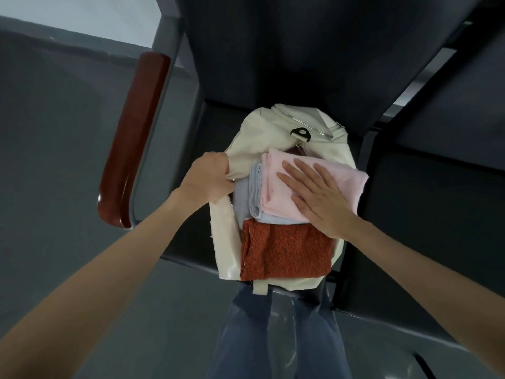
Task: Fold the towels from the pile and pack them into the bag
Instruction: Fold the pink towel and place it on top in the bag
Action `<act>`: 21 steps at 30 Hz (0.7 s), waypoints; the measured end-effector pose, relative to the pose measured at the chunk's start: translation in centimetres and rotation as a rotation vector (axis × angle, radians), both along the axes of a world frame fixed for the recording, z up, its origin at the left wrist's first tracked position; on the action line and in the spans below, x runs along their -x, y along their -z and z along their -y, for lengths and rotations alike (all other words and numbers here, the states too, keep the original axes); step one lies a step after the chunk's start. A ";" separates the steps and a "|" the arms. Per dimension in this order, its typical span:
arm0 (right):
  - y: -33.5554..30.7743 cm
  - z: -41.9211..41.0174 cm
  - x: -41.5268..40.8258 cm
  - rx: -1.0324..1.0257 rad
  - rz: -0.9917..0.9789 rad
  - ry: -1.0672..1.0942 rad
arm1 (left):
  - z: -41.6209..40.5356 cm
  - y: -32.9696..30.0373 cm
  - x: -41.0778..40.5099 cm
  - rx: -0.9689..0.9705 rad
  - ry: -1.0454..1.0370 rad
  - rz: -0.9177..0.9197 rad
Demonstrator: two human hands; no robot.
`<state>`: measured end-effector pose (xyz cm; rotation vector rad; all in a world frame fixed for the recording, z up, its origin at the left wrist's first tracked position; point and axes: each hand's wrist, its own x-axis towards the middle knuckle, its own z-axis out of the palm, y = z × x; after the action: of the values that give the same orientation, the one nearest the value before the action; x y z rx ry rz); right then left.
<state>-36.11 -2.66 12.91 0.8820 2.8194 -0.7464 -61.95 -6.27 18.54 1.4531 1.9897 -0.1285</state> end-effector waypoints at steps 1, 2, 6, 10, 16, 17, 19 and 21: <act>-0.1 0.1 0.0 0.003 -0.001 0.008 | -0.2 -0.2 0.3 -0.007 -0.040 0.013; -0.1 0.3 0.1 0.004 0.001 0.017 | -0.3 -0.3 0.6 -0.020 -0.093 0.026; -0.1 0.5 0.4 0.003 0.024 0.042 | 0.6 -0.2 0.7 -0.102 -0.336 0.136; -0.2 0.7 1.3 -0.001 0.033 0.052 | 1.6 0.4 -0.6 -0.241 -0.233 0.110; -1.5 1.0 1.7 0.071 -0.026 0.085 | -0.9 0.6 -1.1 -0.352 0.284 -0.149; -1.7 1.0 1.5 0.055 -0.023 0.089 | -1.2 0.7 -1.0 -0.371 0.274 -0.145; -2.0 1.7 1.4 -0.080 0.035 0.141 | -1.9 0.9 -1.0 -0.408 0.230 -0.129; -2.4 3.0 1.4 -0.172 0.116 0.257 | -2.7 1.1 -1.1 -0.412 0.225 -0.111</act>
<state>-37.52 -5.66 15.28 1.2889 2.7292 -0.4625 -60.88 -3.55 17.45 1.9689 2.0138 0.1146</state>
